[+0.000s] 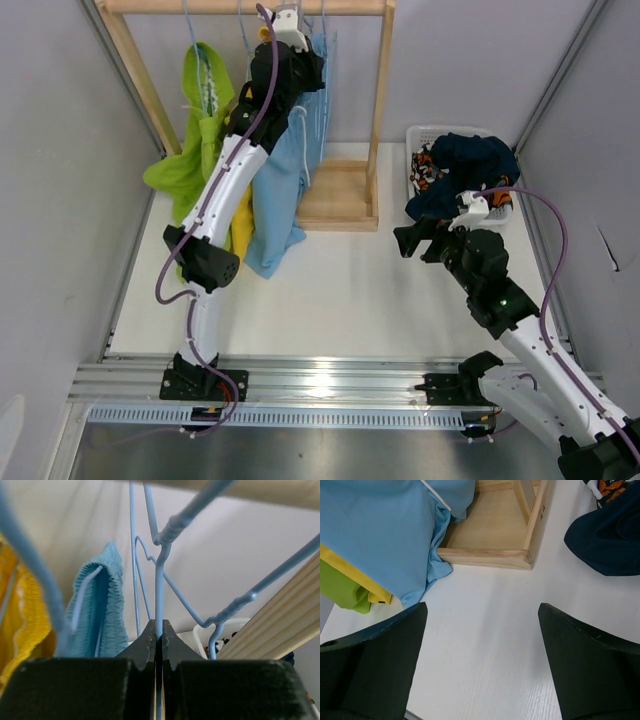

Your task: Remove the shorts from the hanger

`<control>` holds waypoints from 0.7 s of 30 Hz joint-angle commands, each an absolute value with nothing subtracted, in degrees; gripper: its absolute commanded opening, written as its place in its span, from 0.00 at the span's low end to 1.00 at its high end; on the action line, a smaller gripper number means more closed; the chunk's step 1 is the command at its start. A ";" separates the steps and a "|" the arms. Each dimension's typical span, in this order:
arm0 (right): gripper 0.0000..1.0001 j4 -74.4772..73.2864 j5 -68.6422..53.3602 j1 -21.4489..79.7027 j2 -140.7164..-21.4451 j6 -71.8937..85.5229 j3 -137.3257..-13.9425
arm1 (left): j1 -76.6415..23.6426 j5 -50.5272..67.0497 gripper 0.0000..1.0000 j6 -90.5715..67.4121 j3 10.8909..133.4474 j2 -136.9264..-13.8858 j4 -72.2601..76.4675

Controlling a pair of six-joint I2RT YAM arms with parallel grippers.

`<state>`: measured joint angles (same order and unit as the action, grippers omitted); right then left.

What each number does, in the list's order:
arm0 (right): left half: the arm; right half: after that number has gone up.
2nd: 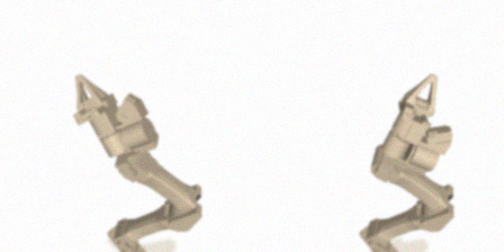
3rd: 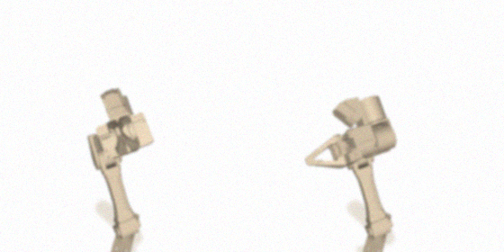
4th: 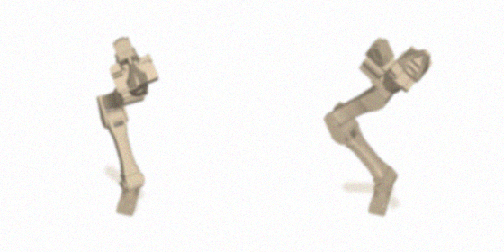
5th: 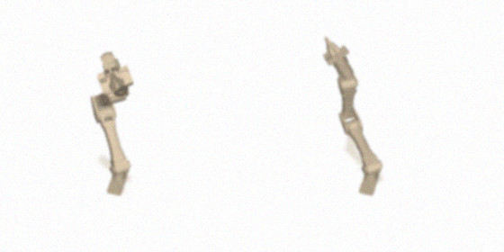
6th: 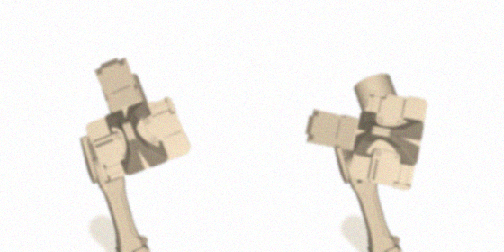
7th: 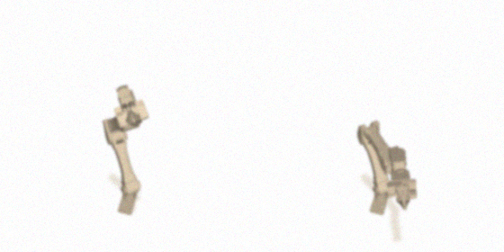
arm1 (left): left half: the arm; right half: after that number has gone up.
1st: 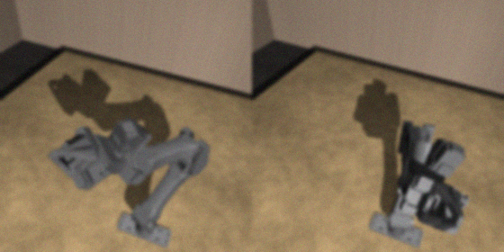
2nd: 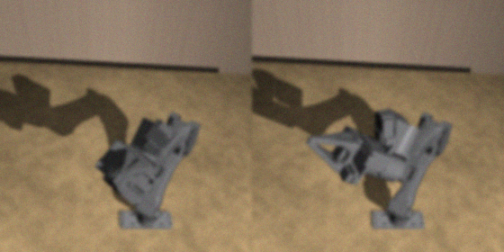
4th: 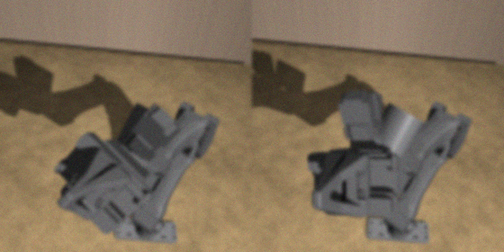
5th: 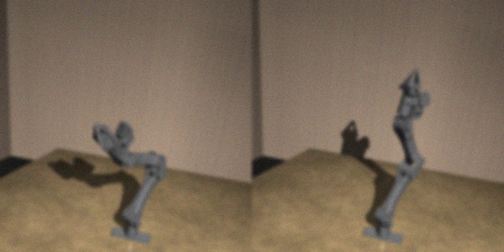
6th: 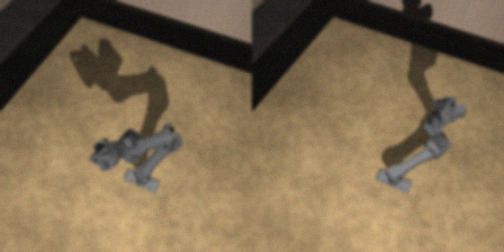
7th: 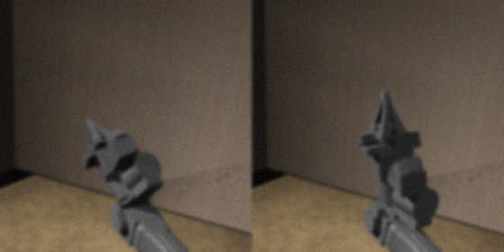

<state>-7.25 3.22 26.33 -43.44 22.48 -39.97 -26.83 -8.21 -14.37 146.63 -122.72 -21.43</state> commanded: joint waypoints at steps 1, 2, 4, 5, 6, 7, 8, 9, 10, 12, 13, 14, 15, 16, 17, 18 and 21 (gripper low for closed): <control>1.00 -7.64 4.92 26.81 -41.93 22.41 -40.25 | -26.46 -3.35 0.08 -16.96 148.80 -125.33 -18.90; 0.99 -7.91 5.01 26.98 -41.75 22.41 -40.25 | -26.54 -2.21 0.12 -16.96 148.80 -125.94 -18.98; 1.00 -8.35 5.01 27.07 -41.22 22.50 -40.25 | -26.54 -1.15 0.18 -16.88 148.28 -126.38 -19.25; 1.00 -8.52 5.01 27.24 -41.05 22.50 -40.25 | -26.46 -0.88 0.19 -16.88 148.71 -126.47 -19.42; 1.00 -8.79 5.10 27.33 -40.70 22.59 -40.25 | -26.54 -0.44 0.22 -16.79 148.45 -126.47 -19.60; 1.00 -8.88 5.18 27.42 -40.69 22.67 -40.17 | -26.54 -0.44 0.24 -16.53 148.45 -126.21 -20.21; 0.99 -8.88 5.27 27.51 -40.61 22.85 -40.17 | -26.54 -0.44 0.37 -16.26 148.10 -124.99 -20.48; 0.99 -8.96 5.27 27.77 -40.43 22.94 -40.17 | -26.72 -0.44 0.45 -16.09 146.79 -123.85 -20.65; 0.99 -9.05 5.45 28.03 -40.34 23.03 -40.17 | -26.81 -0.53 0.50 -15.47 144.78 -122.45 -20.65; 0.99 -9.23 5.71 28.56 -40.25 23.20 -40.17 | -27.16 -2.01 0.67 -14.68 140.39 -118.93 -20.30; 0.99 -9.40 5.97 29.09 -39.99 23.12 -40.17 | -27.51 -2.37 0.70 -13.98 137.58 -114.83 -20.13; 1.00 -9.58 6.50 29.44 -39.82 23.20 -40.17 | -27.77 -2.46 0.75 -13.71 136.24 -112.78 -20.21; 0.99 -9.84 6.85 29.79 -39.64 23.03 -40.17 | -28.12 -2.55 0.79 -13.36 133.88 -110.85 -20.30; 1.00 -10.10 7.38 30.49 -39.29 23.03 -40.25 | -28.30 -2.90 0.81 -13.01 132.12 -107.35 -21.26; 1.00 -10.37 8.17 30.85 -39.11 23.03 -40.25 | -28.47 -2.81 0.85 -12.92 131.32 -105.66 -21.97; 1.00 -10.81 8.70 31.11 -39.02 22.94 -40.25 | -28.56 -2.64 0.96 -12.75 130.44 -104.08 -22.76; 1.00 -11.60 10.02 31.64 -38.32 22.85 -40.17 | -28.74 -0.45 0.99 -13.18 128.59 -99.07 -26.88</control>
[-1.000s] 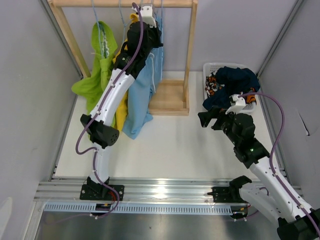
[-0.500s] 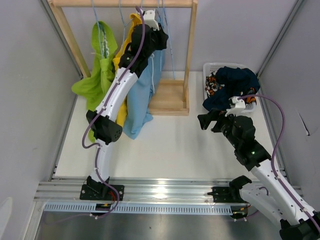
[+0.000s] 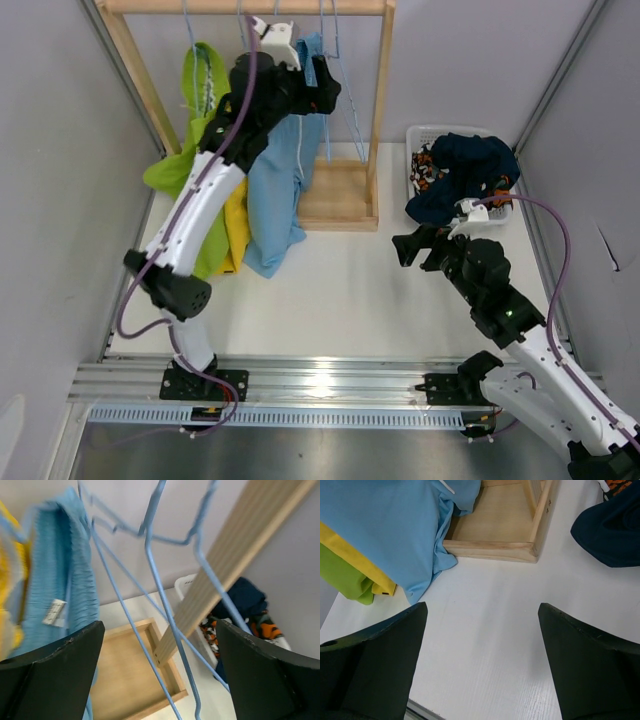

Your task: Remove the shorts from the hanger

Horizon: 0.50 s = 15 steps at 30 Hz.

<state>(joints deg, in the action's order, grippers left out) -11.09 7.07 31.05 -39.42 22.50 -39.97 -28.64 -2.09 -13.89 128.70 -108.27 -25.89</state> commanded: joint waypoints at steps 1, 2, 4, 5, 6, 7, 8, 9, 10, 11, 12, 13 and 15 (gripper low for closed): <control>0.99 -11.86 10.37 31.73 -38.23 22.76 -40.17 | -28.74 1.74 0.99 -13.36 127.80 -97.92 -27.59; 1.00 -12.13 10.89 31.73 -38.23 22.68 -40.25 | -28.74 2.11 0.99 -13.36 127.36 -95.30 -28.21; 0.99 -12.83 11.51 31.73 -38.23 22.85 -40.60 | -28.74 0.98 0.99 -12.40 123.68 -92.48 -28.83; 1.00 -13.09 11.86 31.73 -38.32 22.59 -40.61 | -28.65 0.27 0.99 -11.70 121.57 -89.50 -28.65; 1.00 -13.27 11.87 31.73 -38.41 22.67 -40.61 | -28.65 -2.26 0.99 -10.04 120.33 -88.17 -28.04; 0.99 -13.36 12.13 31.73 -38.58 22.68 -40.78 | -28.48 -3.85 0.99 -9.24 118.32 -87.02 -27.78; 0.99 -13.53 12.22 31.73 -39.02 22.85 -40.78 | -28.22 -6.13 0.99 -8.62 117.52 -85.79 -27.77; 1.00 -13.45 11.96 31.82 -39.20 22.94 -40.87 | -27.26 -6.59 0.99 -8.09 117.51 -85.61 -28.56; 1.00 -13.62 11.87 31.82 -39.37 22.94 -40.96 | -26.81 -6.77 0.99 -8.00 117.68 -85.61 -29.09; 0.99 -13.62 11.78 31.90 -39.55 23.11 -40.96 | -26.20 -6.68 0.99 -8.00 117.77 -85.69 -29.35; 1.00 -13.62 11.69 31.82 -39.55 23.38 -40.96 | -25.58 -6.51 0.99 -7.74 117.77 -86.04 -29.44; 0.99 -13.62 11.69 31.90 -39.38 23.38 -40.78 | -25.40 -6.42 0.99 -7.56 117.86 -86.22 -29.36; 0.99 -13.80 11.86 31.90 -39.11 23.38 -40.61 | -25.05 -6.33 0.99 -7.03 118.04 -87.62 -28.74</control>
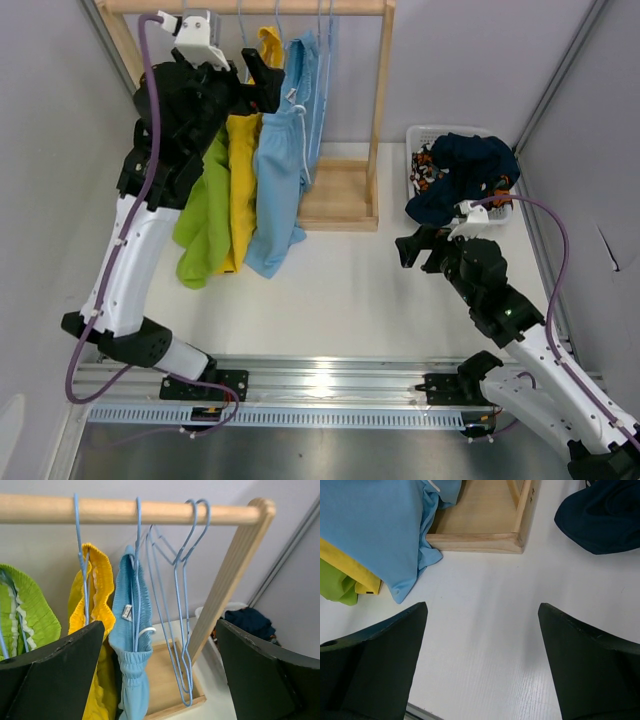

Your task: Remove the shorts from the hanger

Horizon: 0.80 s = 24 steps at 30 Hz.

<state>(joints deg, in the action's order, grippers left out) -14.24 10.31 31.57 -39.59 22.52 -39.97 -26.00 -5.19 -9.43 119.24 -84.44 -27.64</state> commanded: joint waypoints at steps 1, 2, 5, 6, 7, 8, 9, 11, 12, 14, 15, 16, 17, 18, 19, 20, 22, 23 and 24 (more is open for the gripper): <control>0.99 -13.89 12.13 31.90 -39.02 23.38 -40.52 | -25.05 -6.33 0.99 -7.03 118.04 -88.24 -28.65; 1.00 -14.23 12.30 31.90 -38.85 23.38 -40.43 | -24.96 -6.24 0.99 -6.94 118.73 -88.94 -28.57; 1.00 -15.02 12.74 31.99 -38.41 22.94 -40.43 | -24.79 -6.59 0.99 -6.59 119.96 -92.01 -28.48; 0.99 -15.20 13.01 31.99 -38.23 22.68 -40.34 | -24.70 -7.29 0.99 -6.50 120.23 -93.50 -28.30; 0.99 -15.29 13.27 31.99 -37.97 22.59 -40.34 | -24.70 -7.56 0.99 -6.50 120.84 -94.21 -28.13; 0.99 -15.55 13.36 31.99 -37.79 22.41 -40.25 | -24.70 -7.82 0.99 -6.33 121.55 -94.91 -28.04; 0.99 -15.64 13.45 31.99 -37.79 22.33 -40.25 | -24.70 -8.17 0.99 -6.07 121.99 -95.53 -27.78; 0.99 -16.08 13.71 31.99 -37.44 21.97 -40.34 | -24.61 -9.49 0.99 -5.72 123.57 -97.46 -27.69; 0.99 -16.17 13.71 31.91 -37.35 21.89 -40.25 | -24.61 -9.84 0.99 -5.63 123.92 -97.99 -27.60; 0.99 -16.35 13.80 31.99 -37.00 21.62 -40.17 | -24.61 -10.63 0.99 -5.28 125.06 -99.66 -27.51; 0.99 -16.35 13.97 31.99 -37.00 21.62 -40.17 | -24.61 -11.07 0.99 -5.27 125.16 -100.19 -27.51; 1.00 -16.43 13.89 31.99 -36.74 21.53 -40.08 | -24.52 -11.34 0.97 -5.27 125.85 -100.63 -27.51; 0.99 -16.26 13.89 31.91 -36.74 21.27 -39.99 | -24.43 -11.25 0.93 -5.27 126.12 -101.59 -27.51; 0.99 -16.26 13.97 31.99 -36.56 21.27 -39.82 | -24.43 -11.25 0.87 -5.36 126.47 -102.12 -27.60; 0.99 -16.17 14.06 31.91 -36.56 21.18 -39.55 | -24.35 -11.25 0.68 -5.45 127.08 -102.56 -27.68; 0.99 -15.91 14.06 31.99 -36.56 21.09 -39.38 | -24.35 -11.08 0.60 -5.54 127.35 -103.35 -27.60; 0.99 -15.82 13.98 31.91 -36.83 21.09 -38.94 | -24.35 -11.07 0.18 -5.62 129.01 -104.23 -27.51; 1.00 -15.65 13.97 31.90 -36.83 21.09 -38.85 | -24.35 -10.99 0.05 -5.80 129.63 -104.67 -27.94; 1.00 -15.73 13.97 31.99 -36.91 21.09 -38.85 | -24.26 -10.81 0.00 -5.89 130.42 -105.81 -28.56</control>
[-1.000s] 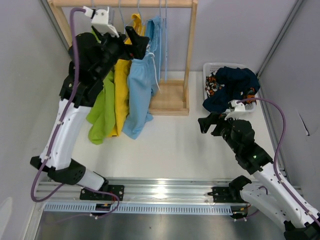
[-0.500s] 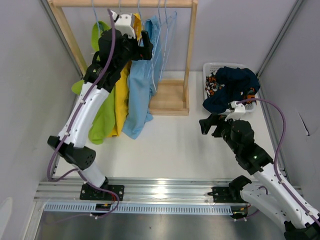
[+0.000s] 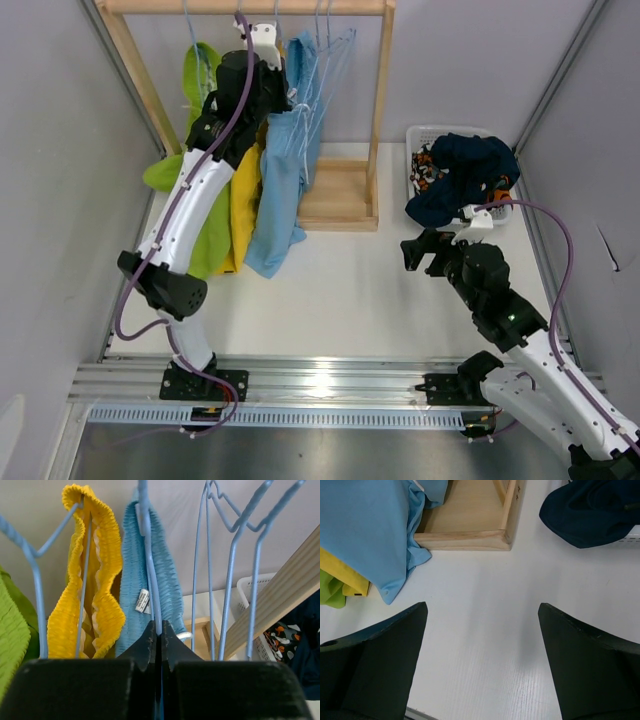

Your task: Remove the shorts from the hanger

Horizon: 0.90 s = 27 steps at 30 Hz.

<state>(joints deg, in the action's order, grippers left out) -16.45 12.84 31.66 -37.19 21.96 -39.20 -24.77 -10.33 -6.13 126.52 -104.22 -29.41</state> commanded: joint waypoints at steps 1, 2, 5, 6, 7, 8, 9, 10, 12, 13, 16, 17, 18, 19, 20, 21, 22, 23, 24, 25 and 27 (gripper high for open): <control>0.99 -15.73 14.06 31.99 -37.00 21.18 -38.93 | -24.26 -10.55 0.00 -5.80 134.08 -106.43 -30.22; 0.99 -15.56 14.06 31.99 -37.00 21.18 -38.94 | -24.26 -9.85 0.00 -5.80 135.60 -107.04 -31.45; 0.99 -15.38 13.89 31.99 -36.74 21.09 -39.29 | -24.26 -8.62 0.00 -5.89 140.36 -107.76 -34.36; 0.99 -15.38 13.63 31.99 -36.74 21.18 -39.37 | -24.26 -8.44 0.00 -5.80 140.27 -106.01 -34.28; 0.99 -15.29 13.28 31.99 -36.74 21.27 -39.37 | -24.26 -8.26 0.00 -5.63 140.01 -104.95 -34.10; 0.99 -15.21 13.27 31.99 -36.74 21.53 -39.55 | -24.26 -8.17 0.00 -5.45 140.27 -103.90 -34.10; 1.00 -15.03 13.10 31.99 -36.56 21.62 -39.55 | -24.26 -8.17 0.00 -5.36 140.36 -101.80 -33.93; 1.00 -14.86 12.66 31.99 -36.48 21.53 -39.64 | -24.26 -8.09 0.00 -5.01 140.88 -100.82 -33.84; 0.99 -14.68 12.66 31.99 -36.30 21.53 -39.99 | -24.26 -7.74 0.00 -4.83 141.59 -98.89 -34.01; 0.99 -14.59 12.57 31.99 -36.12 21.45 -40.16 | -24.26 -7.65 0.00 -4.75 141.94 -97.05 -34.54; 1.00 -14.50 12.83 31.99 -35.95 21.36 -40.96 | -24.26 -7.65 0.00 -4.92 141.86 -93.27 -37.68; 0.99 -14.50 12.66 32.08 -36.12 21.27 -41.22 | -24.34 -7.73 0.00 -5.01 141.33 -92.03 -38.57; 0.99 -14.68 12.57 31.99 -36.04 21.27 -41.83 | -24.35 -7.47 0.00 -5.01 138.89 -90.46 -39.02; 1.00 -14.76 12.48 32.08 -35.95 21.27 -42.10 | -24.35 -6.69 0.00 -5.01 134.52 -86.35 -38.50; 1.00 -14.85 12.13 31.99 -35.86 21.36 -42.27 | -24.35 -6.24 0.00 -4.92 131.86 -83.96 -37.63; 0.99 -15.03 12.04 32.08 -35.77 21.44 -42.62 | -24.35 -5.81 0.00 -4.75 126.62 -81.59 -36.49; 0.99 -15.12 11.95 31.99 -35.51 21.62 -42.63 | -24.35 -5.37 0.00 -4.14 121.95 -79.47 -35.00; 0.99 -15.20 11.78 32.08 -35.16 21.71 -42.80 | -24.35 -5.62 0.00 -3.96 120.60 -76.67 -35.50; 0.99 -15.47 11.52 32.08 -35.07 21.88 -42.89 | -24.35 -5.89 0.00 -3.96 118.58 -75.42 -37.51; 0.99 -15.56 11.43 32.08 -34.98 22.23 -42.98 | -24.35 -5.37 0.00 -4.22 115.69 -74.19 -38.31; 0.99 -15.64 9.94 32.08 -34.37 22.24 -43.15 | -24.35 -3.18 0.00 -5.01 109.64 -68.51 -39.72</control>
